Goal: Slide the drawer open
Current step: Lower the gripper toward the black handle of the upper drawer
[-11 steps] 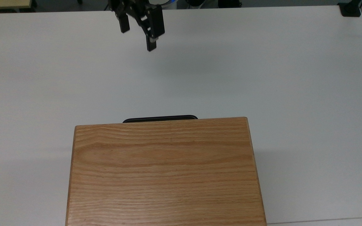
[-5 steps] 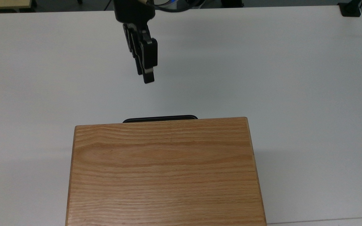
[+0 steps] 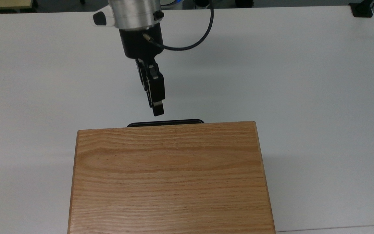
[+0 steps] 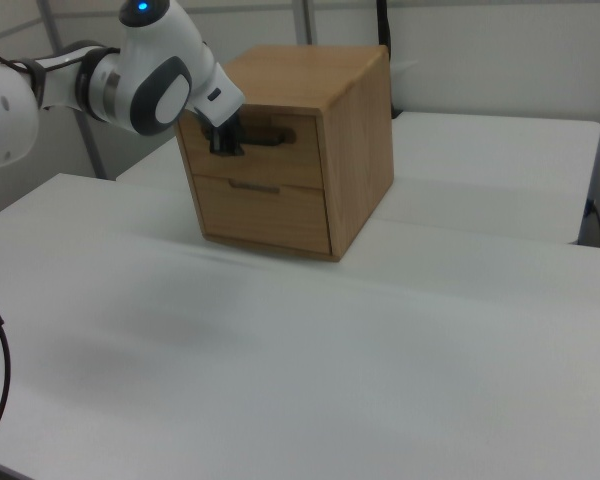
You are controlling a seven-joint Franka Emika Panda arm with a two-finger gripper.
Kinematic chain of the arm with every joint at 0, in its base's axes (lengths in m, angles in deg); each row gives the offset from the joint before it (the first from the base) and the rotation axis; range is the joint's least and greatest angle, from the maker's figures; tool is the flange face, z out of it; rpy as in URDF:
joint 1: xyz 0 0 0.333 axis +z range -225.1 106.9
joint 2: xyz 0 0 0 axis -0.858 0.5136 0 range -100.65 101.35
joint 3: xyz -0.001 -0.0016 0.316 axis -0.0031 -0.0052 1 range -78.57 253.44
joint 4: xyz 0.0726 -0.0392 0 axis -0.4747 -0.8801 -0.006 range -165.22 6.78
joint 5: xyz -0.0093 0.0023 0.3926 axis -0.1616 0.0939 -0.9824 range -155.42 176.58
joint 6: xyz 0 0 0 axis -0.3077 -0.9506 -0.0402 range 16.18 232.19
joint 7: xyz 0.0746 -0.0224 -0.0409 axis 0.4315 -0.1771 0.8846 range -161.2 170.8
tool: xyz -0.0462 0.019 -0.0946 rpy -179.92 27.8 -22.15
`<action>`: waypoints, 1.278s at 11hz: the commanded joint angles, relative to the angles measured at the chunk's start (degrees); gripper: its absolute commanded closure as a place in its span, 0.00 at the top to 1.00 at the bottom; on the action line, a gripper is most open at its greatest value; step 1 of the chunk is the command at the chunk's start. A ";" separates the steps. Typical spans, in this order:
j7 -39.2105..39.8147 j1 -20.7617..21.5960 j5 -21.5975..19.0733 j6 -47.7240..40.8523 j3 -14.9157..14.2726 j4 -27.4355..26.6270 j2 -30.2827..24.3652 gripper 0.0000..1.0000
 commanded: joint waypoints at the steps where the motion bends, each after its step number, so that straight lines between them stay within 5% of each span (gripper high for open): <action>1: -0.74 -0.94 -2.55 4.31 0.19 4.16 4.36 0.42; 3: -0.21 -0.68 -2.30 4.32 0.28 4.26 5.25 0.40; 7: 1.19 -0.95 -2.39 4.15 0.28 4.08 4.99 0.05; 14: 13.32 -1.82 -2.30 -12.09 1.16 0.22 -1.69 0.00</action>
